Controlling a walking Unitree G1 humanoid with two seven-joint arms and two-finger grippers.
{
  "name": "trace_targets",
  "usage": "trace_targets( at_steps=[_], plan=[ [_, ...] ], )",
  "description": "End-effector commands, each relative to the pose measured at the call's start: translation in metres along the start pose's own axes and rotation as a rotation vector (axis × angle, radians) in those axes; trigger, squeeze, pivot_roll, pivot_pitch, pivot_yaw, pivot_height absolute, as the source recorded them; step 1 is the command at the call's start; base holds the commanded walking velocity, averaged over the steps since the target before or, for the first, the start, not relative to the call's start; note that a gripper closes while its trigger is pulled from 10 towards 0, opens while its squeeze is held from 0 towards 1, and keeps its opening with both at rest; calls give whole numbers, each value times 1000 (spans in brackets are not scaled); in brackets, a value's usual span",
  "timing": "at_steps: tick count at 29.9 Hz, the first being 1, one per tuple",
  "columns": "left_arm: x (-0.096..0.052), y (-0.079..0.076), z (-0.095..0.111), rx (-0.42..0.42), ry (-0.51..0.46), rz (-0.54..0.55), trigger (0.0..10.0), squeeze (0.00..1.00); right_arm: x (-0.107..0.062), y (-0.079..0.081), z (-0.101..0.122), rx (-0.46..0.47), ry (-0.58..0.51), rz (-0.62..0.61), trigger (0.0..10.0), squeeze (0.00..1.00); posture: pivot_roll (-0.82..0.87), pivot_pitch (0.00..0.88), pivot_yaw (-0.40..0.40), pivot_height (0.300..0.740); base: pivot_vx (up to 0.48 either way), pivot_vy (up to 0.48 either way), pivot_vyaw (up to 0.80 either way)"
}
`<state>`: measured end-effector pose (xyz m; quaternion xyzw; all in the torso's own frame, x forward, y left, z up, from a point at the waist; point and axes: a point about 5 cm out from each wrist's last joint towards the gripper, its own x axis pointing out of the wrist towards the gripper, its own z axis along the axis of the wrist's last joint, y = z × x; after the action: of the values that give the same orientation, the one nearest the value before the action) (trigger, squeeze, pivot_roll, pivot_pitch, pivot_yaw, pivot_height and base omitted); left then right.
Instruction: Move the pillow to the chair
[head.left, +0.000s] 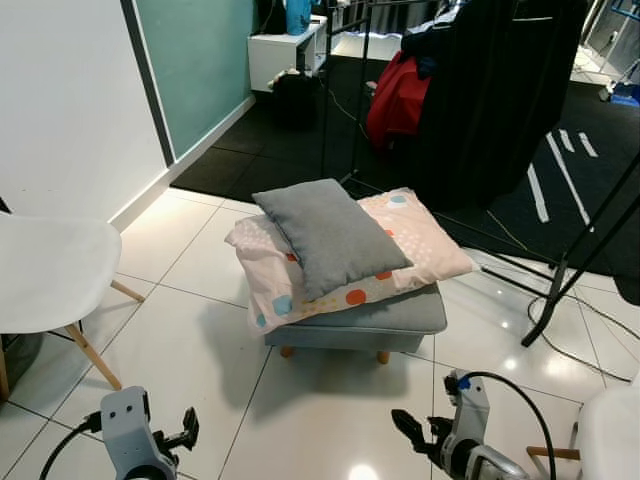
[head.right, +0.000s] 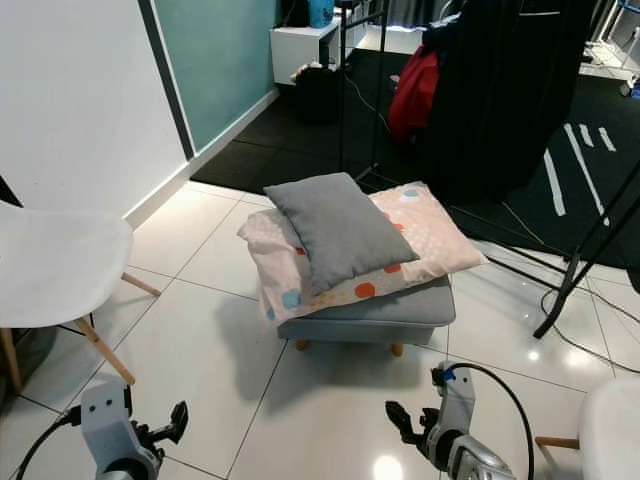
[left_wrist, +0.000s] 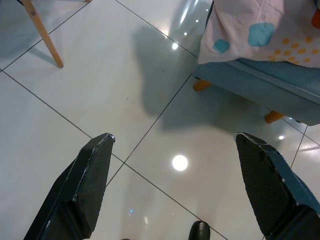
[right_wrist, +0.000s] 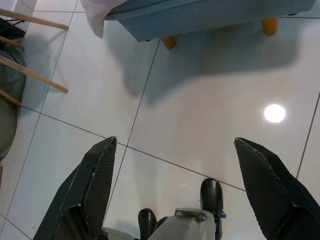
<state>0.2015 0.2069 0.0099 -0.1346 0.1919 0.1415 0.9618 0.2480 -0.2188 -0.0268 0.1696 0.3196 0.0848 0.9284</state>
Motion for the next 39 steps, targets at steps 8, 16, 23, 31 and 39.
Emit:
trace_targets(
  at_steps=[8, 16, 23, 31, 39],
  plan=[
    [-1, 2, -5, 5, 26, 11, 10000, 0, -1, -1, -4, 9, 11, -4, 10000, 0, -76, 103, -14, 740, 0, 0, 0],
    [-1, 3, -5, 6, 28, 11, 10000, 0, 0, 0, -3, 9, 7, -2, 10000, 0, -77, 106, -11, 740, 0, 0, 0],
    [-1, 2, -6, 2, 28, 13, 10000, 0, -1, -1, -3, 9, 9, -3, 10000, 0, -77, 109, -14, 740, 0, 0, 0],
    [0, 3, -7, -1, 30, 12, 10000, 0, -1, -2, -3, 9, 12, -7, 10000, 0, -78, 108, -16, 740, 0, 0, 0],
    [0, 4, -8, 1, 34, 12, 10000, 0, -1, -2, -5, 7, 18, -9, 10000, 0, -76, 98, -17, 740, 0, 0, 0]
  ],
)
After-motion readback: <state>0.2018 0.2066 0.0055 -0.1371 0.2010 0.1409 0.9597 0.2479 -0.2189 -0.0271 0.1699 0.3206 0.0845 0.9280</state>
